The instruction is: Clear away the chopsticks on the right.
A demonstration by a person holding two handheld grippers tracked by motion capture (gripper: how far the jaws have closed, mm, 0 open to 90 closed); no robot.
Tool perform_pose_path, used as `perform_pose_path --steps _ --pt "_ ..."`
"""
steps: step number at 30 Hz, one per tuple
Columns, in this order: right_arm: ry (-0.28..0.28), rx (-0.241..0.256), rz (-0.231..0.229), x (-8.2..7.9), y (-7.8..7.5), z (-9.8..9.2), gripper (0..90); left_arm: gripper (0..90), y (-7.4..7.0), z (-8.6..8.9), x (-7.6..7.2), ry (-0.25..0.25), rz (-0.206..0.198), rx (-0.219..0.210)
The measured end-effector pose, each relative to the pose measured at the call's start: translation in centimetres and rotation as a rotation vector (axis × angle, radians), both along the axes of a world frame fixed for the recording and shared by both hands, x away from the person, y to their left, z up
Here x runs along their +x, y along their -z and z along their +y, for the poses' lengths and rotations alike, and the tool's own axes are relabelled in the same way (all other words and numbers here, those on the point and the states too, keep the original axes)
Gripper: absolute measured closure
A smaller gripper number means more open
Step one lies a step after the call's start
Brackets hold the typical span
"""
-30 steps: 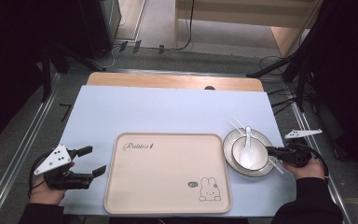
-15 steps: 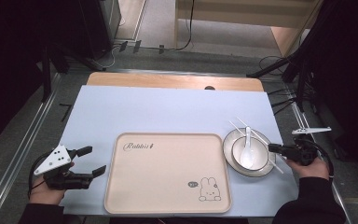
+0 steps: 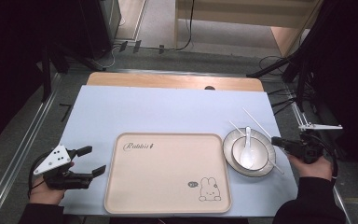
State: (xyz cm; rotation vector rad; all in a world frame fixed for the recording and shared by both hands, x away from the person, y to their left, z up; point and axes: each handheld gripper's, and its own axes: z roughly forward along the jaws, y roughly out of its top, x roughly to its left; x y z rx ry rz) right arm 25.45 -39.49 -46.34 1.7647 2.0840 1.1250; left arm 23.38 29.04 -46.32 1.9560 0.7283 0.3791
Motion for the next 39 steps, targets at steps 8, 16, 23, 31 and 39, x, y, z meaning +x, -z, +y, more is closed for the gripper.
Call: perform_pose_path --steps 8,16,23,31,39 --pt "0.036 0.012 -0.009 -0.7 -1.6 1.9 85.2 16.3 0.1 0.1 0.1 -0.003 0.006 0.002" --pt "0.009 0.018 -0.027 -1.5 -2.4 4.1 85.2 16.2 0.1 0.2 0.0 -0.005 0.008 0.002" --pt "-0.024 0.016 -0.044 -2.3 -2.9 6.3 85.2 16.3 0.1 0.2 0.0 -0.009 0.005 0.002" --pt "-0.064 0.017 -0.05 -3.6 -2.8 9.0 85.2 16.3 0.0 0.3 0.0 -0.012 0.002 -0.003" --pt "-0.105 0.002 -0.067 -4.3 -2.2 11.4 85.1 16.3 0.0 0.3 0.0 -0.01 0.001 -0.002"
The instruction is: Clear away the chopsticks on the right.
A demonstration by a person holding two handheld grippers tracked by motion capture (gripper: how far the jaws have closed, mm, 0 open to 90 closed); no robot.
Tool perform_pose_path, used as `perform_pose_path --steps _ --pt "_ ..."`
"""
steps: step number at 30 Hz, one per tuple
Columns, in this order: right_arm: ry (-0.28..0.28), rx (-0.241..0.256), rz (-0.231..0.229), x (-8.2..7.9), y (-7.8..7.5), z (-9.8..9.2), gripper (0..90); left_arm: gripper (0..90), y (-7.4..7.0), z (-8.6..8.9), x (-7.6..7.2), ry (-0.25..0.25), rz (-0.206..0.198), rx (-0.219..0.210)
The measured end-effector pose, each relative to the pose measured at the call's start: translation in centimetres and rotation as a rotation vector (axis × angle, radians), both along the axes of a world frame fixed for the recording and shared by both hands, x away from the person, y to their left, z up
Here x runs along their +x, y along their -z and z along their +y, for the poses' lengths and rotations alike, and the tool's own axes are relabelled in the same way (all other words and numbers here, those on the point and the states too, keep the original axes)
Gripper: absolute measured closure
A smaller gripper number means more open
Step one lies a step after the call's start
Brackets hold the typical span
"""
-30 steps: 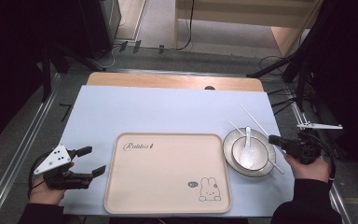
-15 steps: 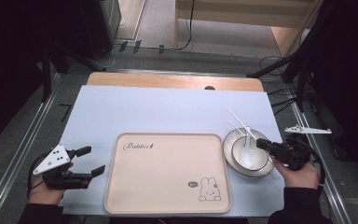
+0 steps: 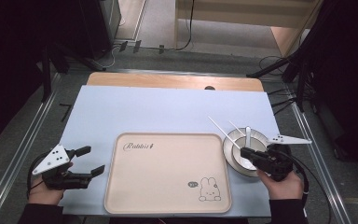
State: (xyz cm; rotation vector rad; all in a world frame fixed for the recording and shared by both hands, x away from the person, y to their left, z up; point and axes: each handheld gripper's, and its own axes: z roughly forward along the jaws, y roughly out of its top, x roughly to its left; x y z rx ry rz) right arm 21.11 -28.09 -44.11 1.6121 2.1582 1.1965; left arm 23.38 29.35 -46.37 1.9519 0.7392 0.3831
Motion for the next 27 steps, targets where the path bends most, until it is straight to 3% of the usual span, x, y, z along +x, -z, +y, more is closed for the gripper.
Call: perform_pose_path --steps 10,19,24,27 --pt "-0.038 -0.006 0.011 -1.2 1.4 3.3 85.0 16.3 0.0 0.0 0.0 0.003 -0.001 -0.001" --pt "-0.056 -0.058 0.089 -1.0 4.1 5.4 84.9 16.3 0.0 -0.1 0.0 0.003 0.0 0.003" --pt "-0.023 -0.091 0.15 -0.9 6.0 6.7 84.7 16.2 0.0 -0.1 0.1 0.004 0.003 0.008" --pt "-0.017 -0.072 0.174 -0.8 7.1 7.2 84.5 16.3 0.0 -0.1 0.1 0.006 0.003 0.006"
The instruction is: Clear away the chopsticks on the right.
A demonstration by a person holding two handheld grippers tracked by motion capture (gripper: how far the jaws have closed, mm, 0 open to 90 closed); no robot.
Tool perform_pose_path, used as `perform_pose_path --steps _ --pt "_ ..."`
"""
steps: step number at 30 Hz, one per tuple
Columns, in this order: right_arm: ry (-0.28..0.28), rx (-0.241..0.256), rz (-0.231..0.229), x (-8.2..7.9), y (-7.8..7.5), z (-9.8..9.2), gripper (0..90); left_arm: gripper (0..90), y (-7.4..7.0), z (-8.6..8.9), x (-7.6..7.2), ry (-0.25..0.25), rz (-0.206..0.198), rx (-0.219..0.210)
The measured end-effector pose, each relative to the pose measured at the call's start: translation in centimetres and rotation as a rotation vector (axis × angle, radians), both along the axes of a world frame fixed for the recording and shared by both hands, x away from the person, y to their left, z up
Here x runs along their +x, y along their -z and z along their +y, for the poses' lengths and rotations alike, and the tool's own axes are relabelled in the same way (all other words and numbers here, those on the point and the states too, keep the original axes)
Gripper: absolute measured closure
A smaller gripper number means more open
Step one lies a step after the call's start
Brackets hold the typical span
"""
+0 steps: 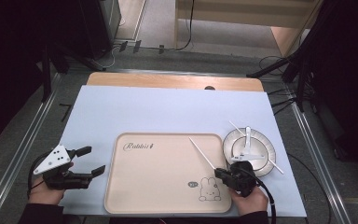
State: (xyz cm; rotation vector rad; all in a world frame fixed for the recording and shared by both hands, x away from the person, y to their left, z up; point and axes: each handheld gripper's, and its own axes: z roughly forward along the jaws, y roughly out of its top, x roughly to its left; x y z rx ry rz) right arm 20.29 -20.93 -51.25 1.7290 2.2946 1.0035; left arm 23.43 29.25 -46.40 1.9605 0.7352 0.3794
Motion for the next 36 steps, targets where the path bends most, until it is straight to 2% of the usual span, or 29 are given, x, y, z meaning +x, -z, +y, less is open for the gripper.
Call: perform_pose_path --steps 6,9,11,15,21,23,25,30,36 --pt "0.003 -0.001 -0.003 0.0 1.4 1.0 83.6 16.3 0.0 0.0 0.0 0.002 0.0 -0.001" --pt "-0.002 0.012 -0.025 0.0 1.5 1.2 75.1 16.2 0.0 0.0 0.0 0.008 0.003 -0.005" --pt "-0.018 -0.018 -0.054 -0.2 1.5 1.6 72.1 16.3 0.0 -0.1 0.0 0.009 0.004 -0.002" --pt "-0.036 -0.031 -0.046 -0.1 1.3 1.8 63.4 16.3 0.0 -0.1 0.0 0.009 0.004 -0.002" --pt "-0.034 0.006 -0.07 0.1 0.1 1.2 54.1 16.3 0.1 -0.1 0.0 0.011 0.005 0.002" --pt "-0.07 0.032 -0.105 0.1 -0.3 1.0 47.3 16.3 0.1 -0.1 0.0 0.009 0.004 0.0" --pt "-0.104 0.034 -0.153 0.0 -1.0 0.9 43.6 16.3 0.1 -0.1 0.0 0.008 0.003 -0.005" --pt "-0.151 0.076 -0.176 0.5 -2.7 0.1 37.4 16.3 0.1 -0.1 0.0 0.011 0.005 0.002" --pt "-0.221 0.042 -0.235 1.5 -3.9 -1.6 34.9 16.2 0.1 0.0 0.1 0.011 0.005 -0.005"
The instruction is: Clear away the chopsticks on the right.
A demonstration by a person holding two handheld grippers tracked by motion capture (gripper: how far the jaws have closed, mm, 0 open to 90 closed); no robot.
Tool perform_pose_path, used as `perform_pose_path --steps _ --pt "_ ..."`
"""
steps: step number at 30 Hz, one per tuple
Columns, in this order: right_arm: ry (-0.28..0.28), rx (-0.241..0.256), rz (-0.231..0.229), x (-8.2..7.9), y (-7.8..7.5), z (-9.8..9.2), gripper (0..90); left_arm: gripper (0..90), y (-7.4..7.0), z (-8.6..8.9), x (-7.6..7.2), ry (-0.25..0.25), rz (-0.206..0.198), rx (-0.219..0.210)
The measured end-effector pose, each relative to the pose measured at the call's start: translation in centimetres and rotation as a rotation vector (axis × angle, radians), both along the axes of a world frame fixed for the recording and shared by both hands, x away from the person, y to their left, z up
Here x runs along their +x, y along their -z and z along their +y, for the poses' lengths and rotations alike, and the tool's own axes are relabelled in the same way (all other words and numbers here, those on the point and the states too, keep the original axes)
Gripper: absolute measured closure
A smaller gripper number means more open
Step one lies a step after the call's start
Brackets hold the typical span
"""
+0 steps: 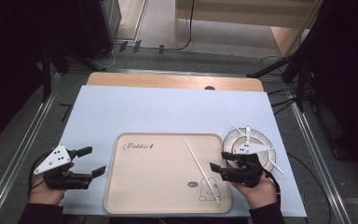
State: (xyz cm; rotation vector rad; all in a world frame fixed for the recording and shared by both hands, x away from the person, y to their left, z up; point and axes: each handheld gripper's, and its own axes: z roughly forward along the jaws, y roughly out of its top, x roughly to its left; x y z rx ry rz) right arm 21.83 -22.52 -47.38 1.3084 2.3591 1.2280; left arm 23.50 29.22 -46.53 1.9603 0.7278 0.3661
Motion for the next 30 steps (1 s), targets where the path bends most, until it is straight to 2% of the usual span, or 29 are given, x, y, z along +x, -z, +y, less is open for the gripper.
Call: perform_pose_path --steps 4,8,11,14,18,21,24,27,30 --pt "-0.049 0.038 -0.009 0.7 -0.6 -1.4 33.4 16.3 0.0 0.1 0.0 -0.003 0.0 0.0" --pt "-0.076 0.043 -0.037 1.5 -1.1 -3.1 29.7 16.3 0.0 0.0 0.1 -0.002 0.003 0.005" --pt "-0.067 0.047 -0.057 1.9 -1.1 -4.1 29.8 16.3 0.1 0.0 0.0 -0.003 0.007 0.003" --pt "-0.063 0.053 -0.053 2.1 -1.1 -4.8 29.6 16.3 0.0 0.0 0.0 0.0 0.005 0.005" --pt "-0.072 0.081 -0.057 2.2 -1.2 -5.9 26.1 16.3 0.0 0.0 0.0 -0.001 0.004 0.006" --pt "-0.066 0.098 -0.086 2.2 -1.5 -7.2 25.3 16.3 0.1 0.1 0.0 0.002 0.002 0.005" --pt "-0.06 0.114 -0.091 2.2 -1.7 -8.2 23.4 16.3 0.0 0.1 0.0 0.003 0.004 0.009" --pt "-0.02 0.095 -0.087 2.2 -1.6 -9.4 23.5 16.3 0.0 0.0 0.0 0.003 0.002 0.001" --pt "-0.011 0.085 -0.098 2.0 -1.6 -10.7 23.5 16.3 0.1 0.1 0.0 0.004 0.003 0.005"
